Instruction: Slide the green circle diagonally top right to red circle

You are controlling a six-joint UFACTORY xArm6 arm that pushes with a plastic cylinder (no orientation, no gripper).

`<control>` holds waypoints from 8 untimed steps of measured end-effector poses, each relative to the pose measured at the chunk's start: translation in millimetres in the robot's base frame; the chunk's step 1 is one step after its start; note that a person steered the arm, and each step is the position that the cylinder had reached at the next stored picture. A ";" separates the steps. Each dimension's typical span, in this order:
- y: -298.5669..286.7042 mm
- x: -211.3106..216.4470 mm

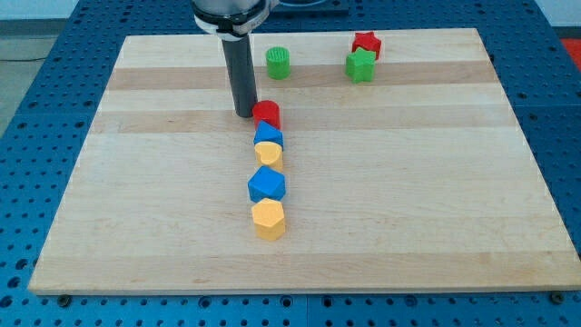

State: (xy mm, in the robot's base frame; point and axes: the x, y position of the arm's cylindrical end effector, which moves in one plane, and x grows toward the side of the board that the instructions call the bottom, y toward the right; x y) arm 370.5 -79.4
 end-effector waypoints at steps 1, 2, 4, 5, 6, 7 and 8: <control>-1.2 0.0; -1.6 0.0; -11.9 -65.6; -13.0 -119.5; 14.4 -138.4; 33.6 -133.5; 33.7 -115.1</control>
State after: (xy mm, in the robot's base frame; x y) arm 255.4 -45.7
